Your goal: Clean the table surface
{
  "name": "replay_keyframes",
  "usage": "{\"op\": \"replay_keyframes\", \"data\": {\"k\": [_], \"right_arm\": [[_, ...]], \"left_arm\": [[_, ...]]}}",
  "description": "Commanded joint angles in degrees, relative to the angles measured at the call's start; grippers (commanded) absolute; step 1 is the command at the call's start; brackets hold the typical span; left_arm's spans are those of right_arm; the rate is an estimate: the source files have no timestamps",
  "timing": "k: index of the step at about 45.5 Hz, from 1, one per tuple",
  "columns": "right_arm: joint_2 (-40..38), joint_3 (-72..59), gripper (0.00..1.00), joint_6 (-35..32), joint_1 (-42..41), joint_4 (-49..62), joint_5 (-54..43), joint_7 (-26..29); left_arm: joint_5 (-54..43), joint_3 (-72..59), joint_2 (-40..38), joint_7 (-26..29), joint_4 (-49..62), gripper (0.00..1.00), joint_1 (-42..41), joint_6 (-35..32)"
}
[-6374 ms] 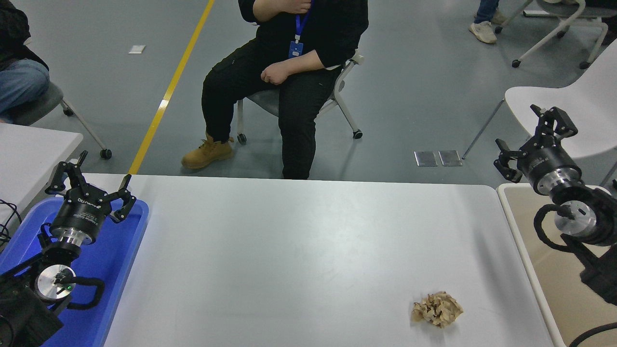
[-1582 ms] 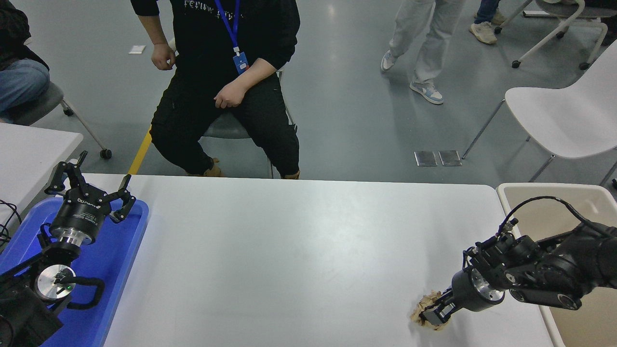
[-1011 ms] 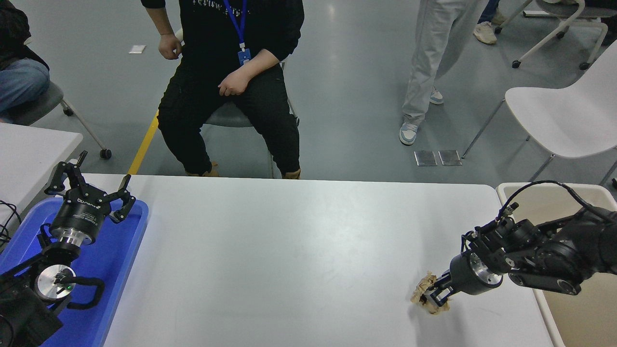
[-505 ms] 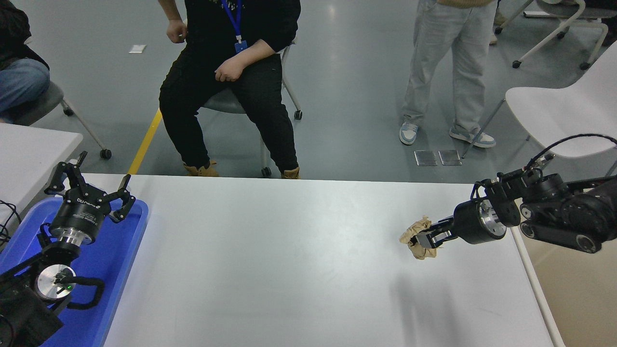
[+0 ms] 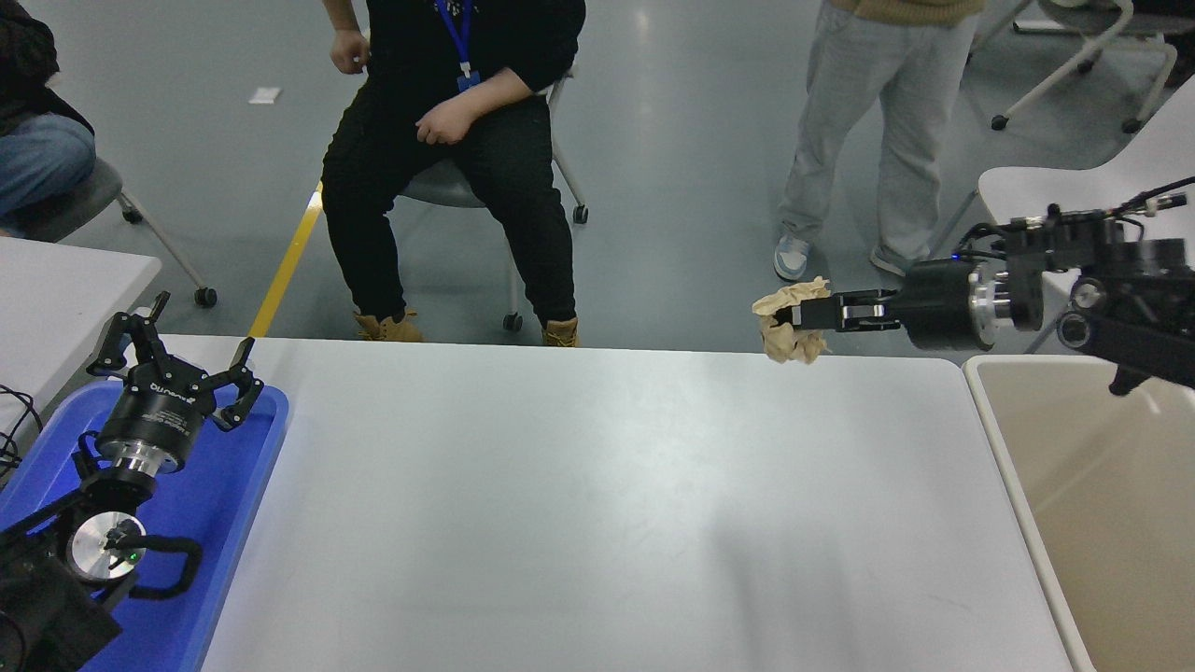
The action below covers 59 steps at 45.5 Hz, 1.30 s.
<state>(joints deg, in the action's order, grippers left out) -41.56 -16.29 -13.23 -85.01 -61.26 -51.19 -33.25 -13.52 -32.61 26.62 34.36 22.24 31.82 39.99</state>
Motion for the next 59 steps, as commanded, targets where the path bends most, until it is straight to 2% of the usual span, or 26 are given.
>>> {"op": "replay_keyframes", "data": {"k": [1, 16, 29, 48, 55, 59], "right_arm": [[-3.00, 4.60, 0.00, -1.54, -0.86, 4.30, 8.11, -0.14], [-3.18, 4.96, 0.00, -1.45, 5.20, 20.64, 15.76, -0.14], [-1.60, 8.82, 0.00, -1.45, 17.33, 40.95, 21.30, -0.14], [0.78, 8.82, 0.00, -0.84, 30.60, 58.79, 25.70, 0.73], [1.04, 8.82, 0.00, -0.57, 33.41, 61.52, 25.61, 3.80], [1.04, 8.65, 0.00, -0.13, 34.64, 61.61, 25.61, 8.63]], "left_arm": [[0.07, 0.00, -0.08, 0.00, 0.00, 1.00, 0.00, 0.00], [-0.02, 0.00, 0.01, -0.08, 0.00, 1.00, 0.00, 0.00], [-0.02, 0.00, 0.01, 0.00, 0.00, 1.00, 0.00, 0.00], [-0.02, 0.00, 0.01, 0.00, 0.00, 1.00, 0.00, 0.00], [-0.02, 0.00, -0.08, 0.00, 0.00, 1.00, 0.00, 0.00], [-0.02, 0.00, -0.08, 0.00, 0.00, 1.00, 0.00, 0.00]]}}
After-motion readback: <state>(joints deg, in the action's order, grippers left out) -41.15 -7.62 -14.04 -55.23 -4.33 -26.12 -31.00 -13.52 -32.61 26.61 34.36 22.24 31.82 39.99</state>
